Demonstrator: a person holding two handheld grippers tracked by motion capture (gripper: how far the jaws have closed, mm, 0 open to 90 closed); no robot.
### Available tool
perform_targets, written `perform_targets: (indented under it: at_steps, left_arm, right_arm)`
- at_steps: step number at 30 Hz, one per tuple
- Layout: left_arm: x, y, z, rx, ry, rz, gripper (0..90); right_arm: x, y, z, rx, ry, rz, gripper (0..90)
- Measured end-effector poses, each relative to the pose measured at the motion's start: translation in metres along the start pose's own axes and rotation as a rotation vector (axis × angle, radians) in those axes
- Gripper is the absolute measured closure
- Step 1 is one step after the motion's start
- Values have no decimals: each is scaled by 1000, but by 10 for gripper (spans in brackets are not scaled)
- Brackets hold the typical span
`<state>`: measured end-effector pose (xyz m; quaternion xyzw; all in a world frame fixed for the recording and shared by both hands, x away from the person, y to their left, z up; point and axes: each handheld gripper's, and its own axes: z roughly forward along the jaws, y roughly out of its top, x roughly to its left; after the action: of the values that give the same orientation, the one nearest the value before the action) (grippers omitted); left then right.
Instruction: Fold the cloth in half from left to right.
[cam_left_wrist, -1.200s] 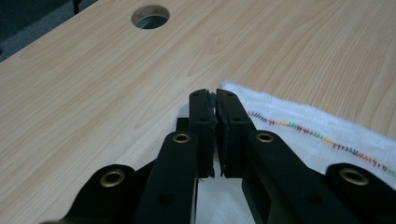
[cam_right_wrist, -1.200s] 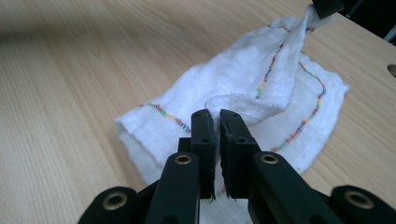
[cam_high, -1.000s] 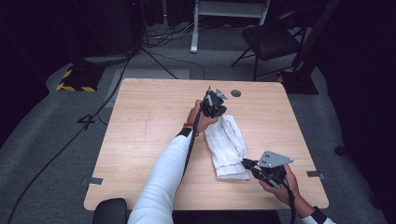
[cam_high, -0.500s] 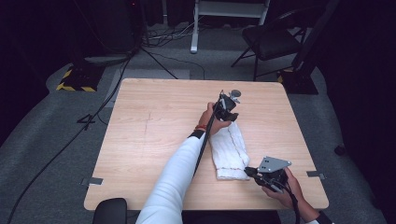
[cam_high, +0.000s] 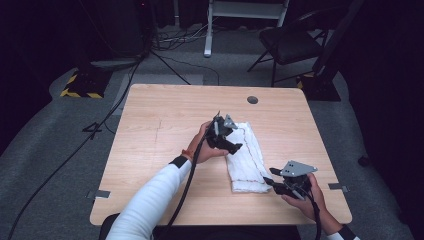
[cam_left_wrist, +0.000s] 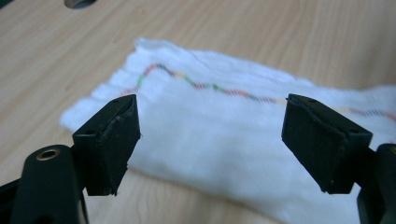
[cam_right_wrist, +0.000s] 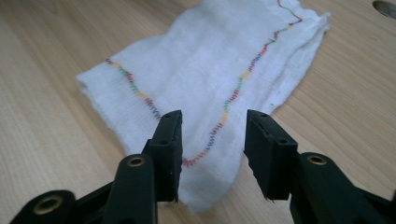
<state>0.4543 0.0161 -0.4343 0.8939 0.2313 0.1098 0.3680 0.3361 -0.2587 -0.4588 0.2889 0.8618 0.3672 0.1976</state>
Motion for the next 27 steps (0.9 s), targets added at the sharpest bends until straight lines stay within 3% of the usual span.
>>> perform_targets:
  at_steps: [3, 5, 9, 15, 19, 22, 27]
  left_arm:
    - [-16, -20, -7, 25, -72, 38, 204]
    - [-24, -29, -5, 46, -97, 48, 208]
    - [-39, -44, 3, 92, -90, 59, 207]
    - [-47, -54, 12, 118, -82, 68, 207]
    - [-51, -59, 16, 158, -67, 80, 202]
    - [-50, -64, 14, 148, -78, 59, 189]
    - [-54, -71, 7, 145, -77, 53, 190]
  right_arm:
    - [-9, -2, 3, -2, -5, 0, 576]
    - [-16, -2, 6, -6, -23, 13, 564]
    - [-29, -3, 15, 5, -30, 27, 528]
    - [-48, -4, 33, 35, -16, 23, 470]
    - [-46, -8, 37, 59, -1, 18, 459]
    - [-41, -10, 38, 77, 24, -3, 451]
    - [-35, -12, 39, 91, 19, -24, 448]
